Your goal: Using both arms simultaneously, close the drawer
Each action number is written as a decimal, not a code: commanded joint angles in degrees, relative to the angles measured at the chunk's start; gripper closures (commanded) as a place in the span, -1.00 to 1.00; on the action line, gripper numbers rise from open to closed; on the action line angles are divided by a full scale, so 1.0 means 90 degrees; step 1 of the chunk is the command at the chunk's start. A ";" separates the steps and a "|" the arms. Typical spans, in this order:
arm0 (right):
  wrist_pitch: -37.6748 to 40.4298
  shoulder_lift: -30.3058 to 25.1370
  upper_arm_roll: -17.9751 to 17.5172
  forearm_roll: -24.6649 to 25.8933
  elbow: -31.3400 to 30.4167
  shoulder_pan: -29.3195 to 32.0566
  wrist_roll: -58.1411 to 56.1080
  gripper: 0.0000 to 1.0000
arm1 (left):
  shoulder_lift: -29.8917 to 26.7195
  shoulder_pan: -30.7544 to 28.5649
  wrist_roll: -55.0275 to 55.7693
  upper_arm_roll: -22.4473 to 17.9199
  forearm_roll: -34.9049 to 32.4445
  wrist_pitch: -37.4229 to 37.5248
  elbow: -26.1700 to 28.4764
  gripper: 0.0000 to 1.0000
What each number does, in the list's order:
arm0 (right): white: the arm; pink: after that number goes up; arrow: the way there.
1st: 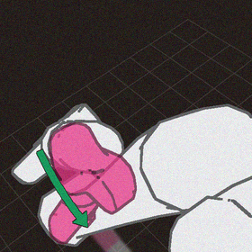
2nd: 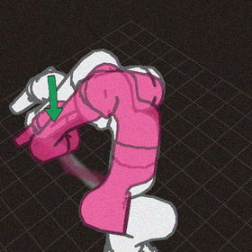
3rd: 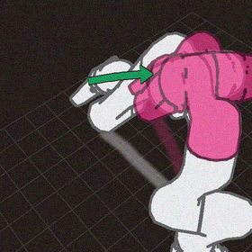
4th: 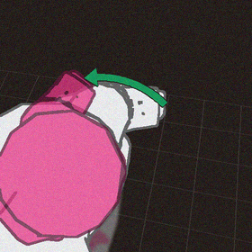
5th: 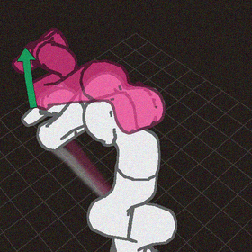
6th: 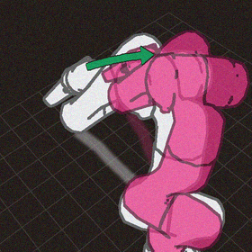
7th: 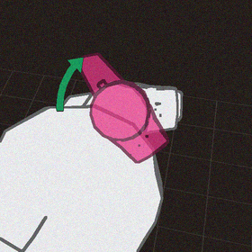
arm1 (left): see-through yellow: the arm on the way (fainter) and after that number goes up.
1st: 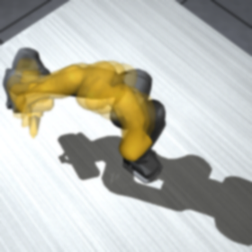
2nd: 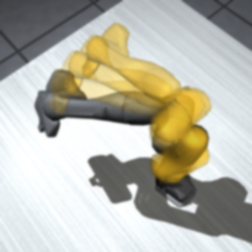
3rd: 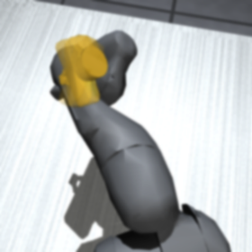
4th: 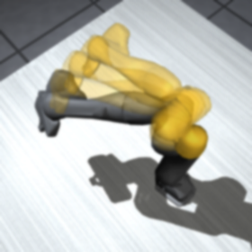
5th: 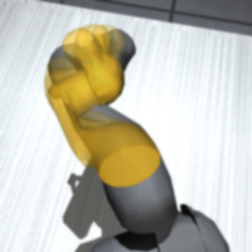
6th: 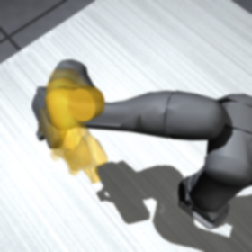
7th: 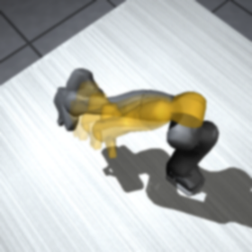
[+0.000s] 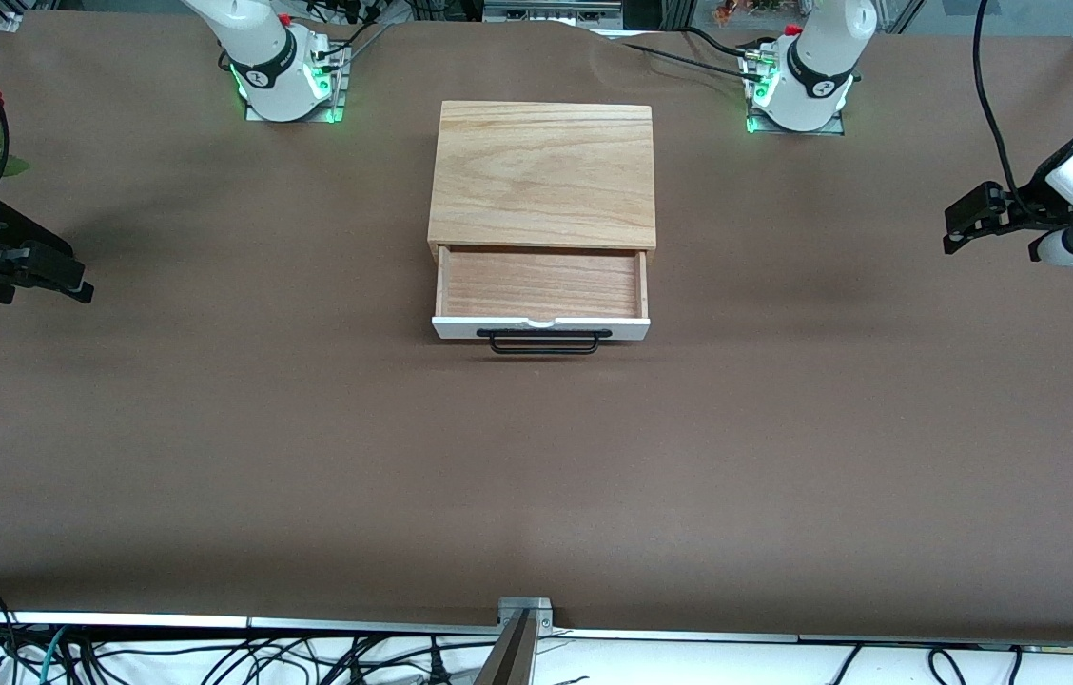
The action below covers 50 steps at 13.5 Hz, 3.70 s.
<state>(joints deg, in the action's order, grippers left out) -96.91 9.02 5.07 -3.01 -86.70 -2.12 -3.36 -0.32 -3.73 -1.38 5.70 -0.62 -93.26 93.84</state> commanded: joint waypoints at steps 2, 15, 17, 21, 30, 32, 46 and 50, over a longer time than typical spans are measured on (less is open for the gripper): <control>0.0055 -0.0084 -0.0105 0.0129 -0.0034 0.0080 0.0110 -1.00 | -0.0003 0.0023 0.0075 0.0021 -0.0117 -0.0008 -0.0046 -1.00; 0.0055 -0.0074 -0.0114 0.0197 0.0024 0.0070 0.0110 -1.00 | -0.0003 0.0023 0.0066 0.0021 -0.0117 -0.0018 -0.0046 -1.00; 0.0055 -0.0064 -0.0114 0.0197 0.0024 0.0070 0.0110 -1.00 | -0.0003 0.0023 0.0066 0.0021 -0.0117 -0.0008 -0.0046 -1.00; 0.0055 -0.0064 -0.0105 0.0197 0.0024 0.0080 0.0110 -1.00 | 0.0007 0.0004 0.0066 0.0021 -0.0117 -0.0037 -0.0046 -1.00; 0.0045 -0.0064 -0.0105 0.0197 0.0024 0.0080 0.0110 -1.00 | 0.0046 -0.0035 0.0066 0.0021 -0.0107 -0.0038 -0.0056 -1.00; 0.0045 -0.0064 -0.0105 0.0207 0.0024 0.0080 0.0119 -1.00 | 0.0046 -0.0025 0.0066 0.0021 -0.0107 -0.0038 -0.0056 -1.00; -0.0275 0.0734 -0.0124 -0.0094 0.0015 -0.0534 0.0217 -1.00 | 0.0494 -0.0318 -0.0012 -0.0047 0.1261 -0.0018 -0.0290 -1.00; -0.1203 0.1438 -0.0192 -0.0943 0.0024 -0.1071 0.0148 -1.00 | 0.0554 -0.0212 -0.0012 0.0040 0.1299 -0.0008 -0.0271 -1.00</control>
<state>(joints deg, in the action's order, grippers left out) -105.18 19.39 3.72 -8.48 -86.97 -10.53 -2.11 3.98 -6.26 -1.41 5.42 9.67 -93.75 93.16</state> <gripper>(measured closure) 0.000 0.000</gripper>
